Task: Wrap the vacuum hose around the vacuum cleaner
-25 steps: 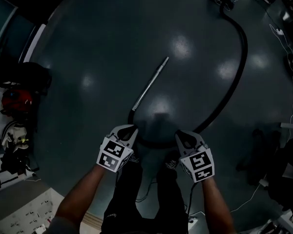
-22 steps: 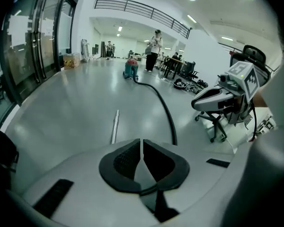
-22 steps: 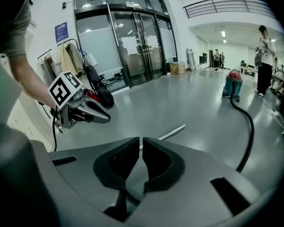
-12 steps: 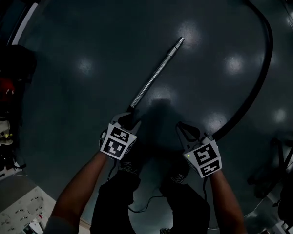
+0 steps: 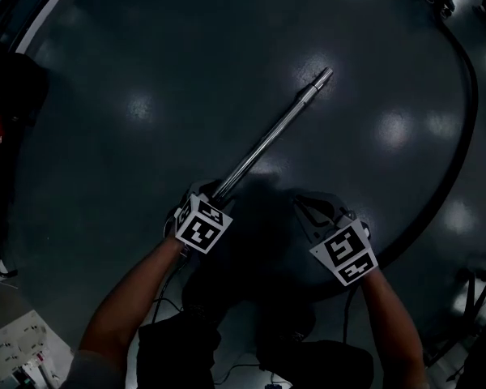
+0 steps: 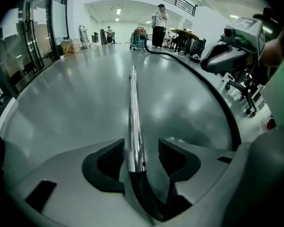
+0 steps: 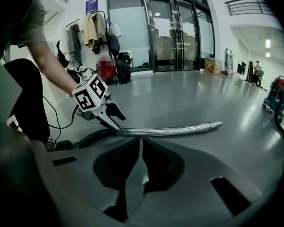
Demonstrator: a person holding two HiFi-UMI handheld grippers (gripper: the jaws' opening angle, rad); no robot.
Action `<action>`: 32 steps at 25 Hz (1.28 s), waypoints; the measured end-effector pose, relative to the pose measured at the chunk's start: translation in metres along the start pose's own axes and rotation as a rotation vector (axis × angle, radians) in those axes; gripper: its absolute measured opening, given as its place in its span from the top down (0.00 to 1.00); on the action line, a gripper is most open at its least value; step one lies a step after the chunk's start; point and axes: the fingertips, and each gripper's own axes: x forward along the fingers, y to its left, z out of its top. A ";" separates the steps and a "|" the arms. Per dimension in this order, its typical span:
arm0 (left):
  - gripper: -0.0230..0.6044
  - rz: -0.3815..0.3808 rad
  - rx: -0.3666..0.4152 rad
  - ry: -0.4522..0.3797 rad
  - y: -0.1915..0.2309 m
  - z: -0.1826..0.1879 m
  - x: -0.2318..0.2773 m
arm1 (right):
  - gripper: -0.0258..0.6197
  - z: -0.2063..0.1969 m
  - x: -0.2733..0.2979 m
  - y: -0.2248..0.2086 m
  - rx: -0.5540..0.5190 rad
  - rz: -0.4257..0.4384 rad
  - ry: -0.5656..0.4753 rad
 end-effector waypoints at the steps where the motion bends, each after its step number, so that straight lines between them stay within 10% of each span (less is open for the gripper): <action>1: 0.62 0.006 0.006 0.001 0.004 -0.001 0.011 | 0.95 -0.001 0.008 -0.005 -0.009 0.001 -0.001; 15: 0.64 -0.049 0.088 0.120 0.015 -0.023 0.081 | 0.95 -0.011 0.036 -0.018 -0.076 0.001 0.004; 32: 0.67 -0.036 0.081 0.149 -0.037 0.063 -0.011 | 0.83 -0.004 -0.010 0.074 0.139 0.213 0.000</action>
